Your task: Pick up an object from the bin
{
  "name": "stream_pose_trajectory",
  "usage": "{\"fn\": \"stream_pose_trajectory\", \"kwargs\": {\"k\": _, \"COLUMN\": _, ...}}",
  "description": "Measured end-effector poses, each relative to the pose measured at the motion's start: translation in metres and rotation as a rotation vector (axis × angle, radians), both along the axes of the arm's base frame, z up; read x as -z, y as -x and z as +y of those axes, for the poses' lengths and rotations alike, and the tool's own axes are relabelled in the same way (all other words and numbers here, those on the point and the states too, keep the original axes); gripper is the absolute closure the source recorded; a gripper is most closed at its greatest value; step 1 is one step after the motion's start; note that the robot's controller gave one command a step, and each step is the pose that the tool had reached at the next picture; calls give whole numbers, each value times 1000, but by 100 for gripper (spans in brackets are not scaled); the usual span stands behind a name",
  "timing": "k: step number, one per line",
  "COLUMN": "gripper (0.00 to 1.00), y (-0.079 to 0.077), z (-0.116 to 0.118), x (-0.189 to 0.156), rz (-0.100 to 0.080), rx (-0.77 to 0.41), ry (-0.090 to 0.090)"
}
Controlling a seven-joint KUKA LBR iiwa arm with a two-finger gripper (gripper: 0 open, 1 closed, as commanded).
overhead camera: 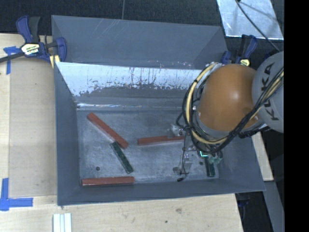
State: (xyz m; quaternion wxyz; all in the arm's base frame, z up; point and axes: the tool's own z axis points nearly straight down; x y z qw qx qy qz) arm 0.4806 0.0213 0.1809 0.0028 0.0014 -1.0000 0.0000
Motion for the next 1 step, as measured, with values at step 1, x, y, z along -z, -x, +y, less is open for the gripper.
{"fn": "stream_pose_trajectory", "kwargs": {"k": 1, "gripper": 0, "y": -54, "z": -40, "x": 114, "rz": -3, "rx": -72, "ry": 1}}
